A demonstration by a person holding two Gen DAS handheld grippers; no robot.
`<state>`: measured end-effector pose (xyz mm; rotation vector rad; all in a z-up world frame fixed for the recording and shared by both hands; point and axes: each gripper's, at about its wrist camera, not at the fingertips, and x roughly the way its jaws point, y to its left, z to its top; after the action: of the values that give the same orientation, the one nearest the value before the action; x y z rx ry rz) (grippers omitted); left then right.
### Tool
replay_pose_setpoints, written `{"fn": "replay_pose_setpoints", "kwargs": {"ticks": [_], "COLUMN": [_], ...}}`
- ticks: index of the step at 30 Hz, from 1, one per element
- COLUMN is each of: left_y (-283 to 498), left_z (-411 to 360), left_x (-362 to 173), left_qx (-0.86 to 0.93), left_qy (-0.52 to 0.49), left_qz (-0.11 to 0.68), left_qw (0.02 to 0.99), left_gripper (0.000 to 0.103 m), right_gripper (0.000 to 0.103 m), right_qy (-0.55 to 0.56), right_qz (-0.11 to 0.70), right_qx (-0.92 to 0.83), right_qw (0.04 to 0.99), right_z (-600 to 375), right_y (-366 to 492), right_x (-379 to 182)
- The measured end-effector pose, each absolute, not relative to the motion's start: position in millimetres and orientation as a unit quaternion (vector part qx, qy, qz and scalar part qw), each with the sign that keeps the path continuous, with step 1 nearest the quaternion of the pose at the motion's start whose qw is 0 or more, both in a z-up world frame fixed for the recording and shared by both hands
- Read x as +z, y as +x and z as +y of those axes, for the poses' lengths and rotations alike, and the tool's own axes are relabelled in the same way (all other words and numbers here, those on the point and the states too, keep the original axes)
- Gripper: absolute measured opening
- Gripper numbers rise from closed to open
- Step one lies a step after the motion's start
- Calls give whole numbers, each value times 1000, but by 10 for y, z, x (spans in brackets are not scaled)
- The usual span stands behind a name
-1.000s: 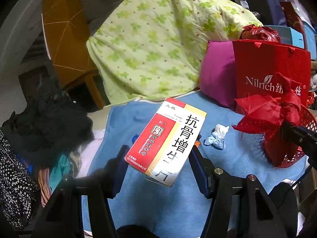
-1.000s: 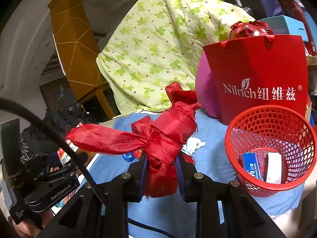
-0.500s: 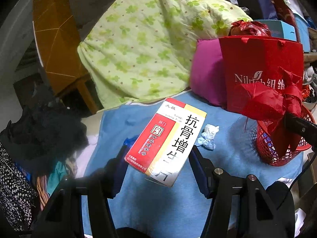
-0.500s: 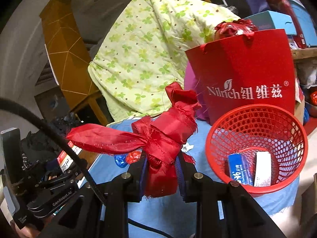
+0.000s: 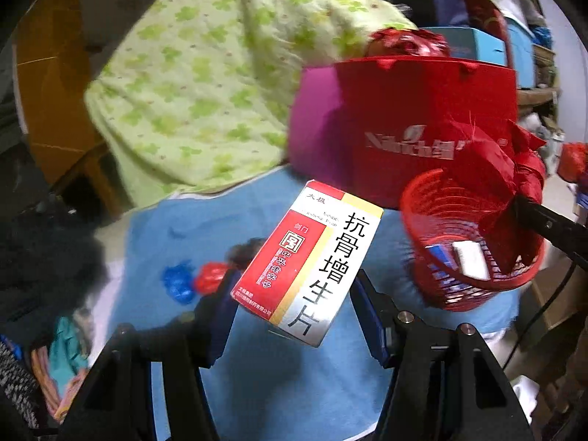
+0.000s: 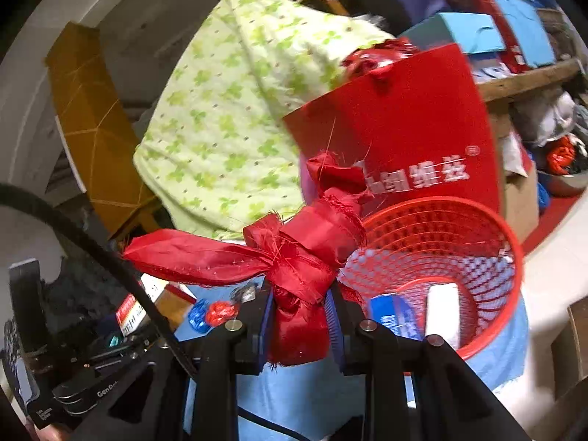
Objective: Collect trash
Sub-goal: 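Carry the ribbon and box over the red mesh basket and open both tools, then grasp the white tissue with the right tool while the left tool grasps the red plastic bag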
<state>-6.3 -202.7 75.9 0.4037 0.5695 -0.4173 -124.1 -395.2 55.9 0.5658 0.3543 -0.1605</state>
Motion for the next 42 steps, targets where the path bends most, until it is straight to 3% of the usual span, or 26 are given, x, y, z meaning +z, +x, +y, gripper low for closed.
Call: {"fn": "replay_pose_setpoints", "kwargs": {"ticks": [17,20,21,22,28,34,42], "left_y": [75,100,111,114,221,561,951], "left_z": [-3336,-3345,-3324,-3295,-2837,-1877,-675], "left_x": [457,405,395,393,352,93,-249], "left_qx": [-349,-344,-344,-343,-315,-231,-97], "left_qy": [225,225,223,221,198,161,98], "left_qz": [312,319,321,321,325,362,396], "left_qw": [854,854,854,855,870,888,908], "left_gripper": [64,66,66,66,67,67,67], "right_gripper": [31,42,56,63,65,65,65], "right_qy": [404,425,431,434,401,346,294], "right_qz": [195,197,192,186,159,144,189], "right_qx": [-139,-132,-128,-128,-122,-65,50], "right_qw": [883,874,872,872,894,925,936], "right_z": [-5038,-5082,-5093,-5089,-4931,-4522,-3682], "right_y": [-1299,-1301,-1313,-1322,-1379,-1255,-647], "right_x": [1,-57,-62,-57,132,390,496]}}
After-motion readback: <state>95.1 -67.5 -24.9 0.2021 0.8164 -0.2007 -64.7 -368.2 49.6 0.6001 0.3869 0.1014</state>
